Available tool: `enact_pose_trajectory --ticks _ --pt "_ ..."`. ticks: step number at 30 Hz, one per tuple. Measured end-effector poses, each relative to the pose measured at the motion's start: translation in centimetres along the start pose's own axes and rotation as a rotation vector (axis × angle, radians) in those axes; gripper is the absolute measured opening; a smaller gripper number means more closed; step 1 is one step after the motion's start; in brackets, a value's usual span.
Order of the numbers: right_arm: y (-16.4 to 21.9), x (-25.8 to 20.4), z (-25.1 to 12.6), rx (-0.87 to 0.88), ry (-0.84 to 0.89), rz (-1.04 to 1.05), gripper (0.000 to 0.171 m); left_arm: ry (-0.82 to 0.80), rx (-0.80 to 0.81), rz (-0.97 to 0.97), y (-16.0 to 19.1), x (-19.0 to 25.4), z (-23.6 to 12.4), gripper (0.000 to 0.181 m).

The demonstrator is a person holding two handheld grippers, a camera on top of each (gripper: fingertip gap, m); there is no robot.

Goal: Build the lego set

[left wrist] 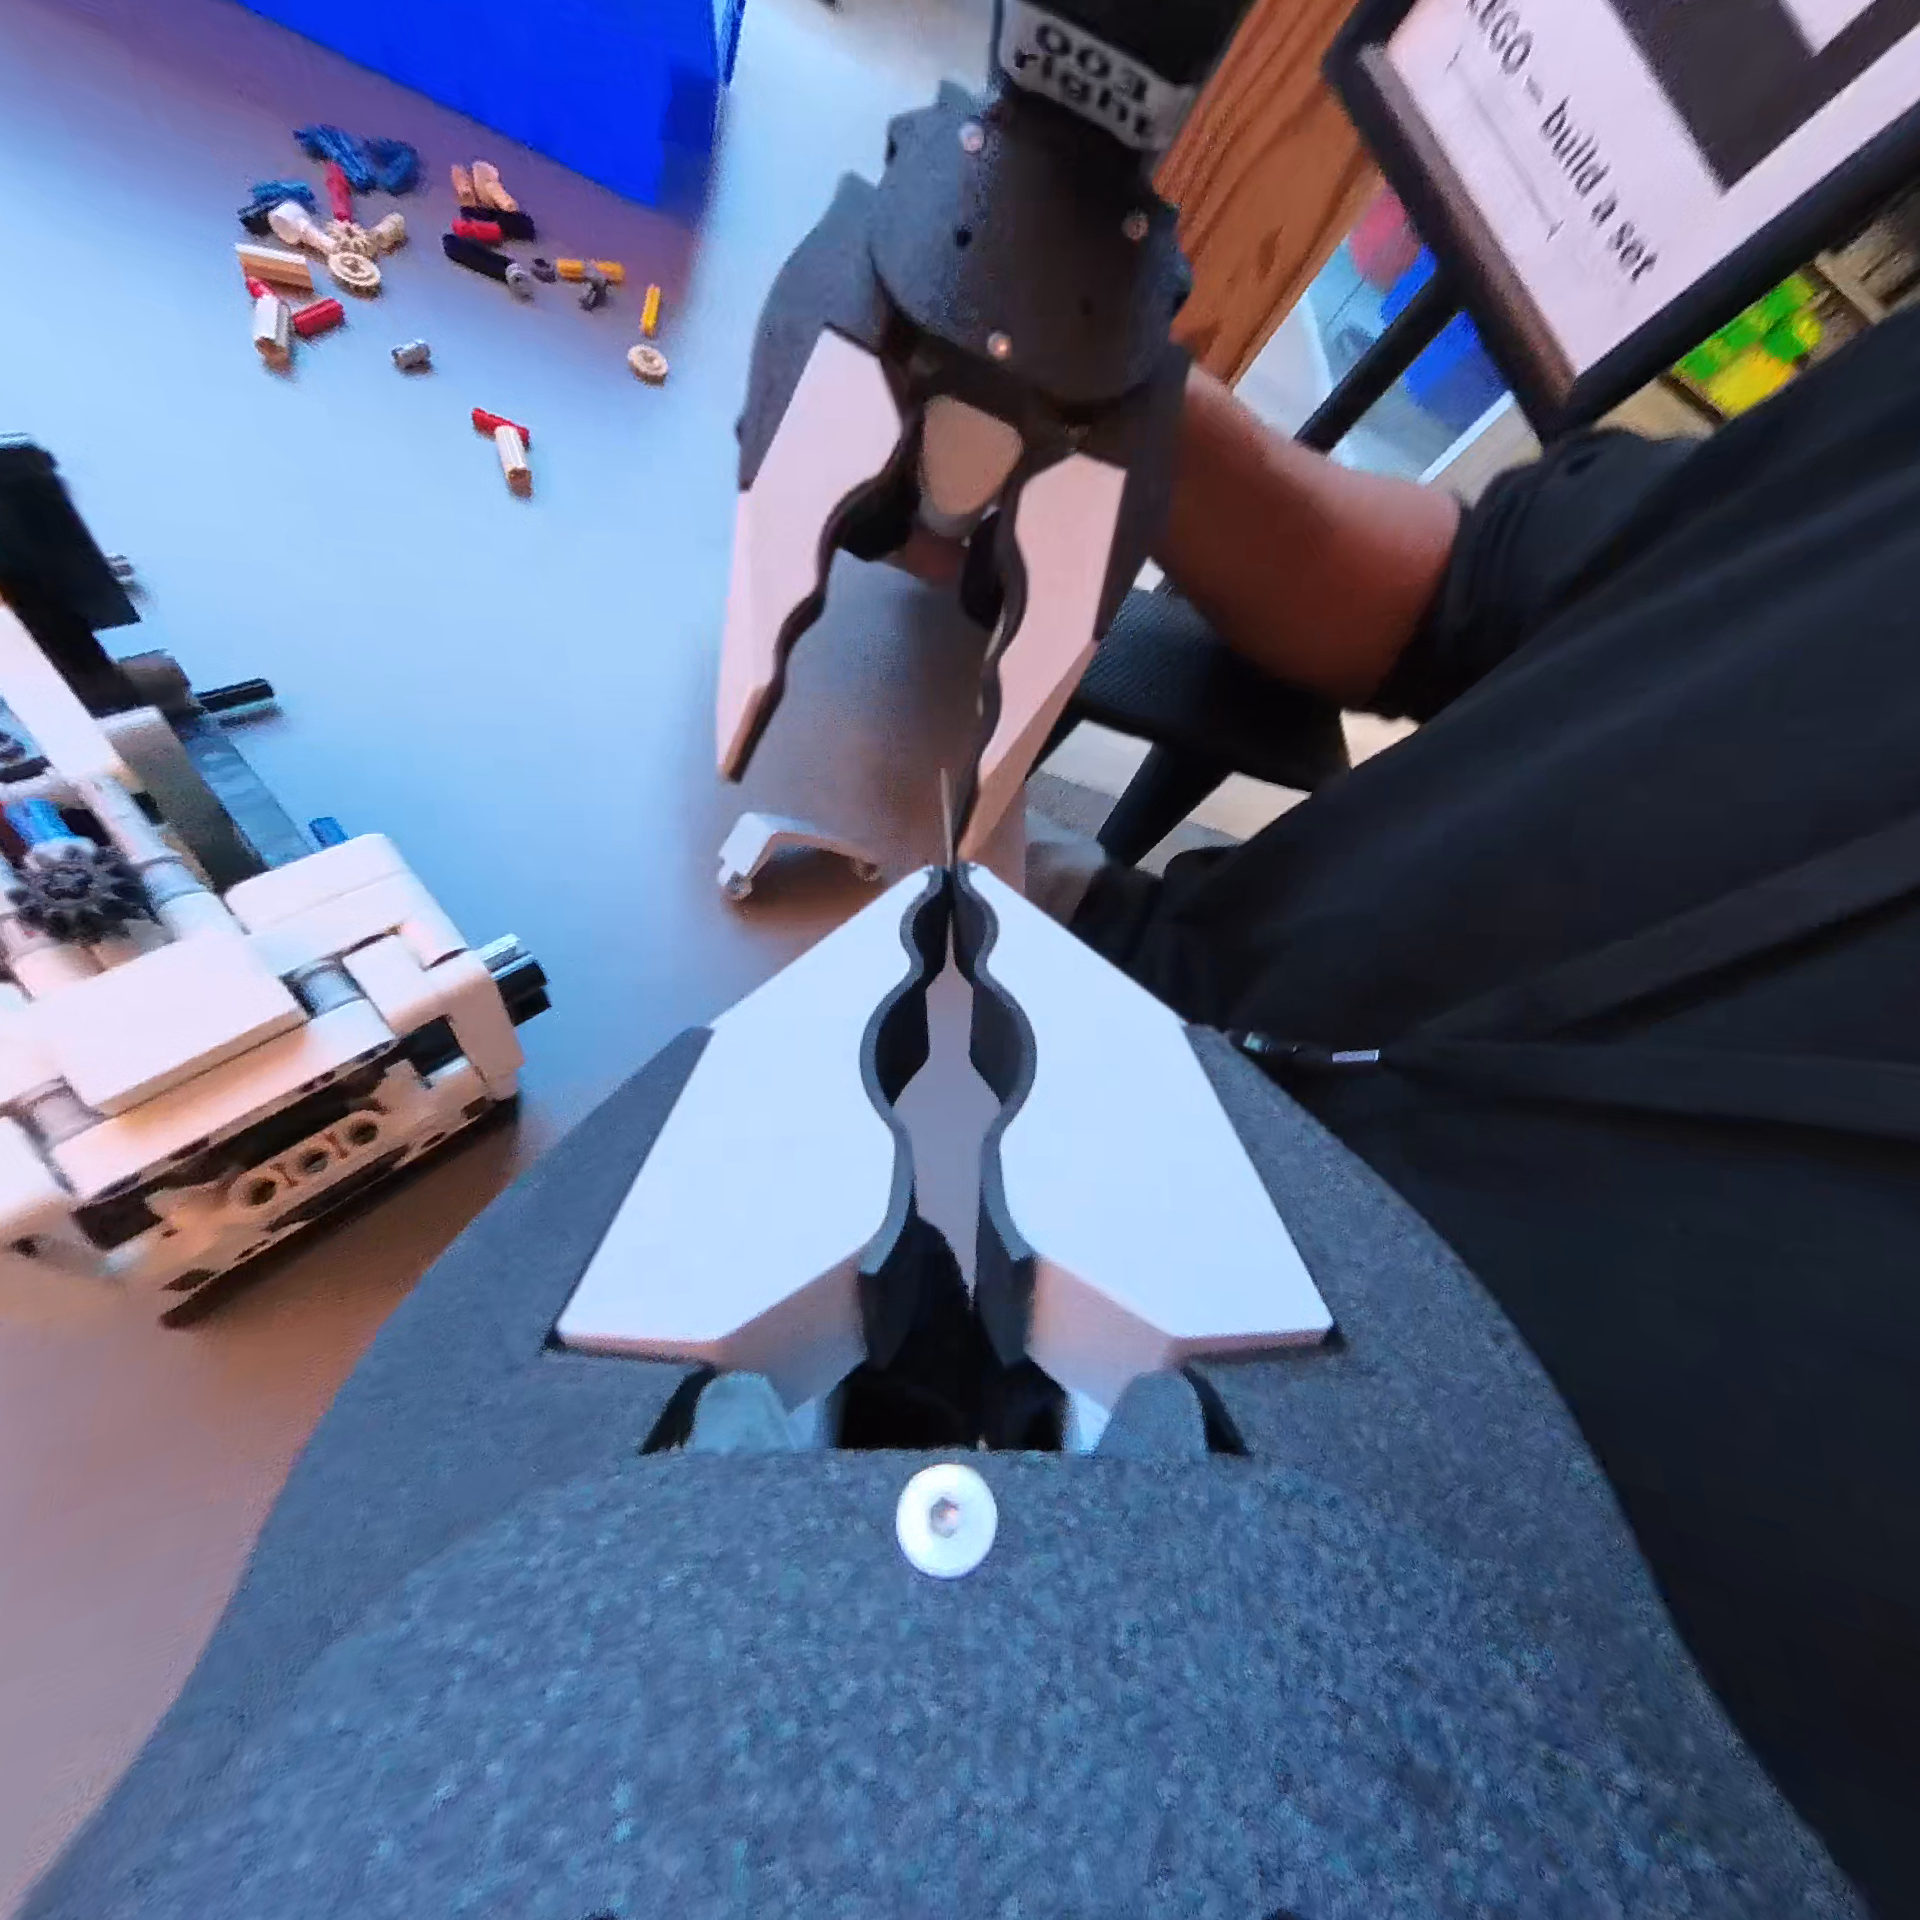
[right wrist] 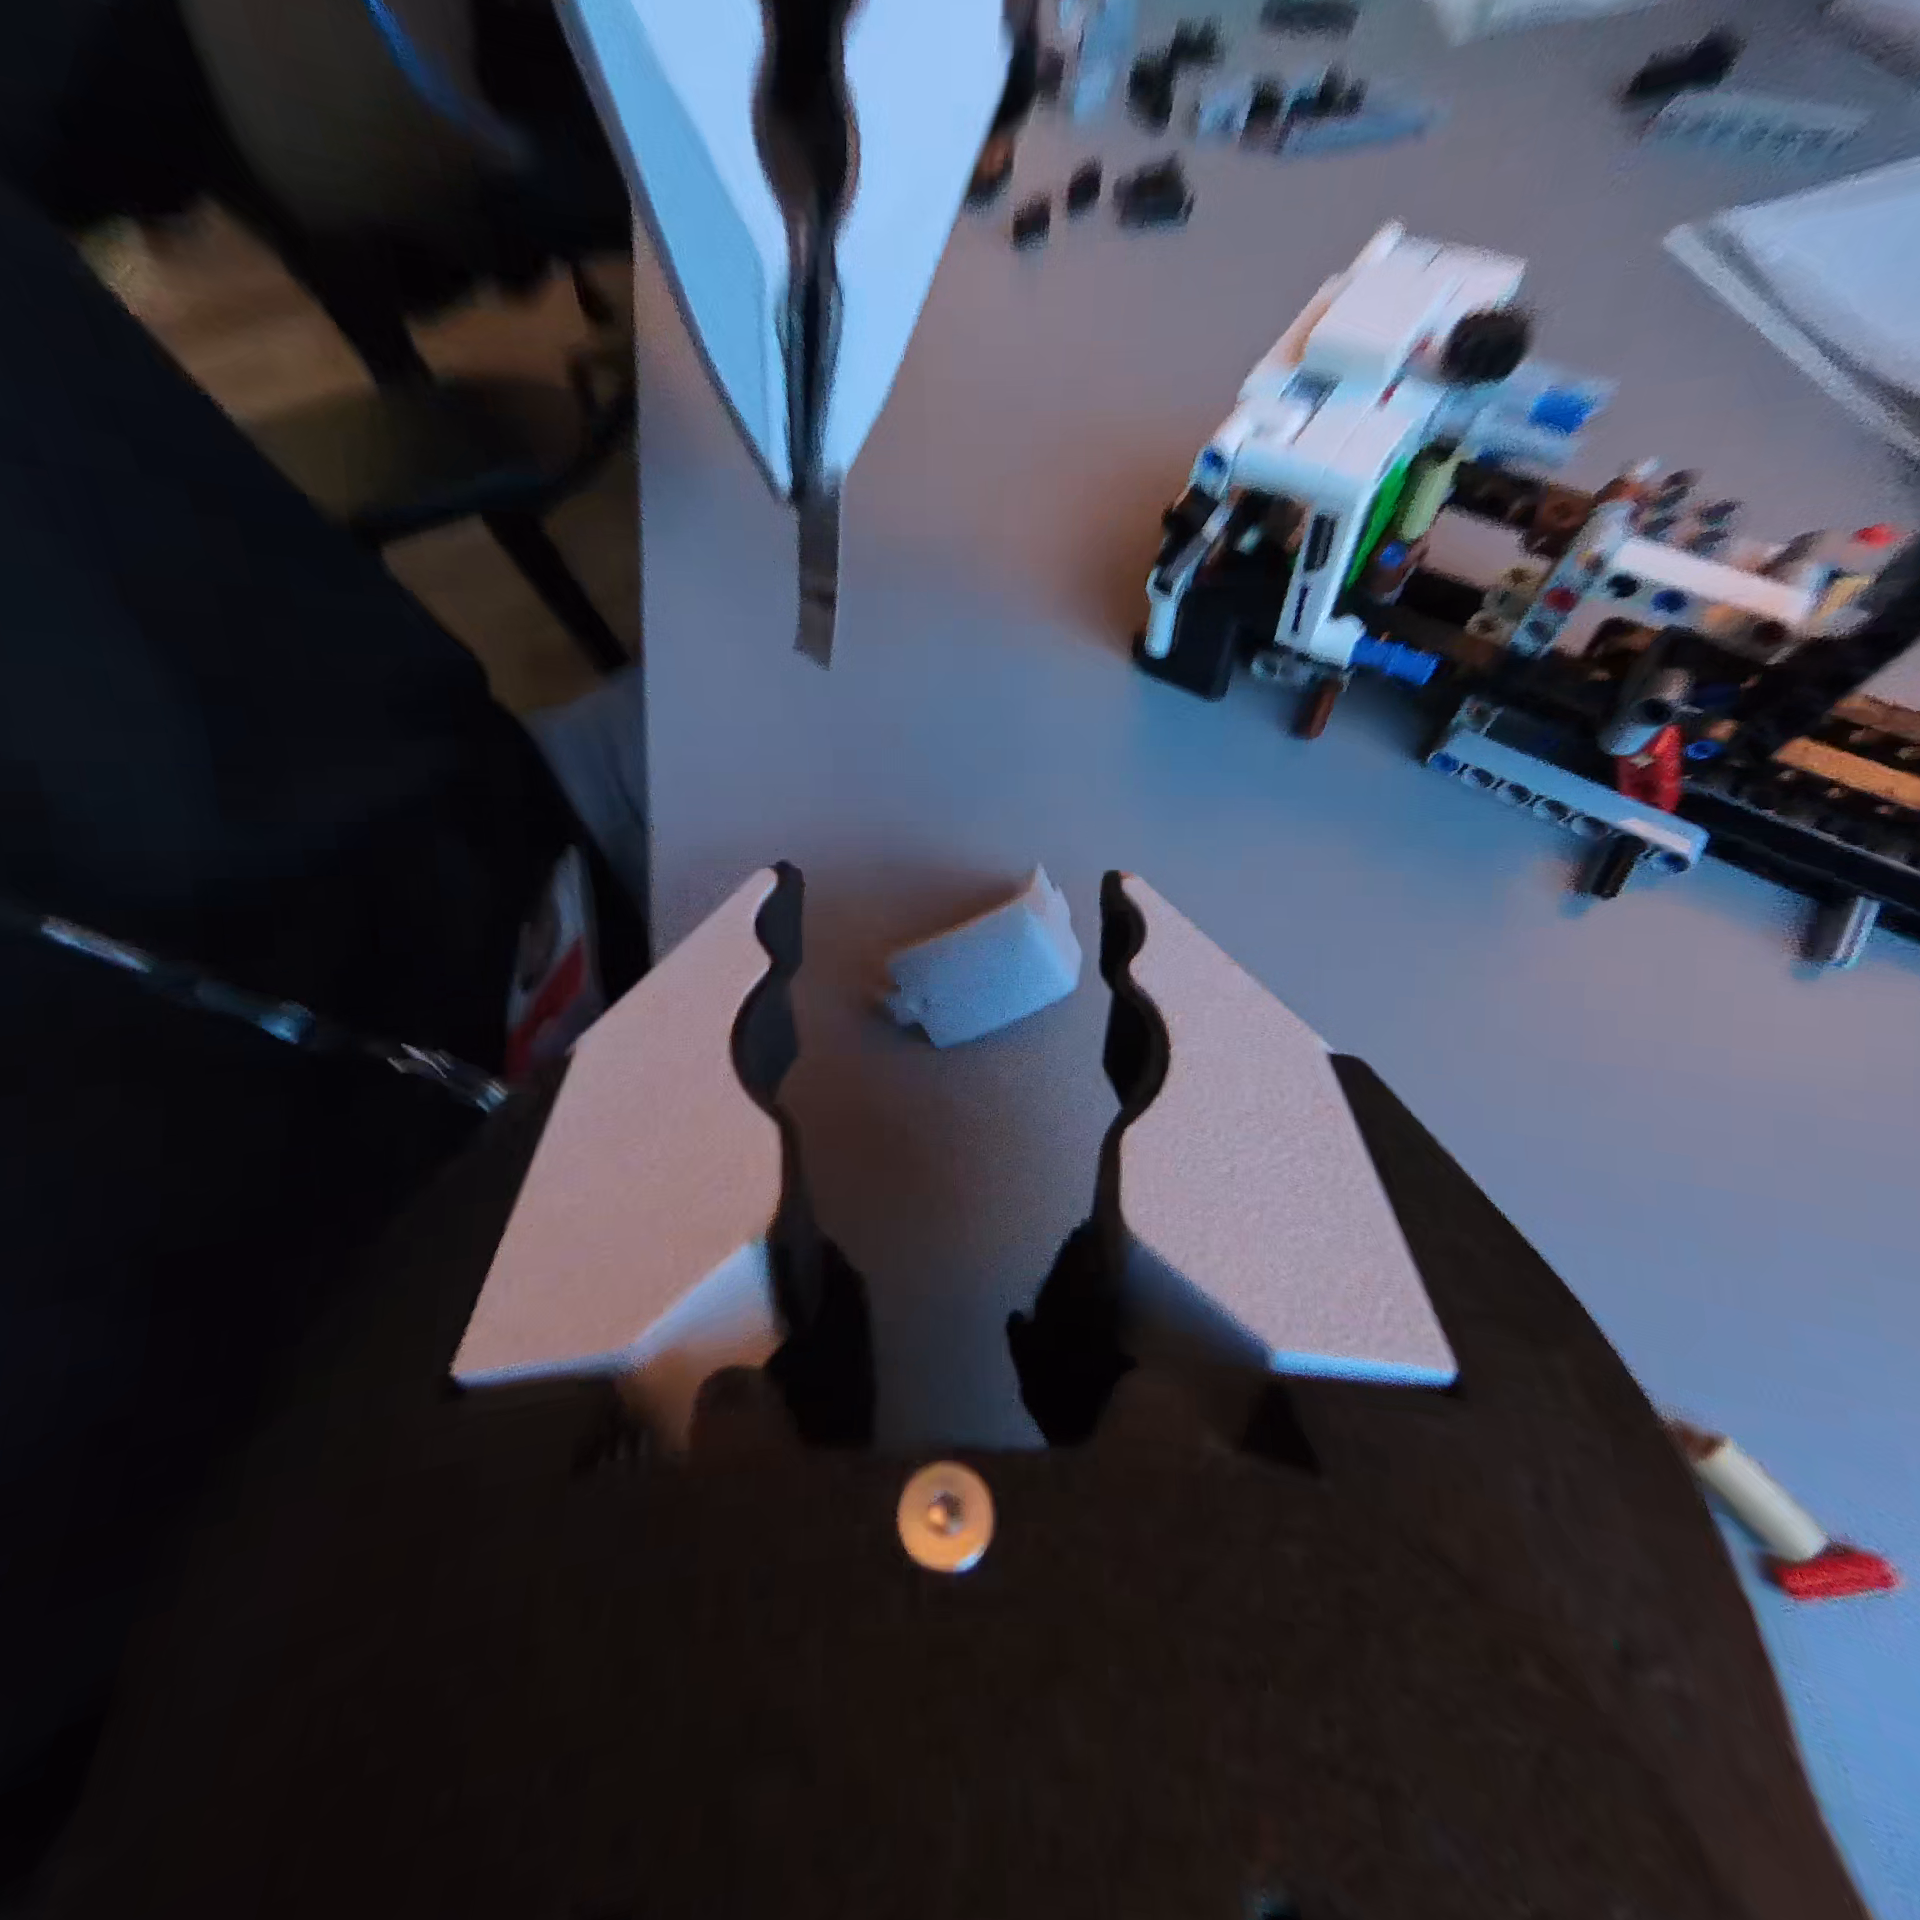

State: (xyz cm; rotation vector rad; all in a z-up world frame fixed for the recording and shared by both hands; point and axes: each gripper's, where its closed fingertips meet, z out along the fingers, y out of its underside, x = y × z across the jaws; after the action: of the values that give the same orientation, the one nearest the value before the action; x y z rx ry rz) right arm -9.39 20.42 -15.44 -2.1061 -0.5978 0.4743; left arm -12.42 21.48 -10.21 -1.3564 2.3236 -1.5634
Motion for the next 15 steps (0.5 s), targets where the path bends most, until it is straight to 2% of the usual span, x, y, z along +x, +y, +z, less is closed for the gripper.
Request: enact_pose_trajectory --ticks 2,5,6,15 --pt "-1.5 -0.5 -1.5 0.157 -0.034 0.119 0.041 0.011 0.028 -0.025 -0.1 0.1 0.3 0.000" --pt "-3.0 -1.9 -3.2 0.362 -0.202 0.319 0.027 0.047 0.053 -0.055 -0.2 0.5 0.8 0.000" --pt "-3.2 -2.3 -3.4 0.397 -0.240 0.350 0.028 0.044 0.052 -0.055 -0.2 0.5 1.0 0.000" --pt "-3.2 -2.8 -3.4 0.395 -0.236 0.341 0.018 0.065 -0.005 -0.016 -0.1 1.2 2.6 0.000"
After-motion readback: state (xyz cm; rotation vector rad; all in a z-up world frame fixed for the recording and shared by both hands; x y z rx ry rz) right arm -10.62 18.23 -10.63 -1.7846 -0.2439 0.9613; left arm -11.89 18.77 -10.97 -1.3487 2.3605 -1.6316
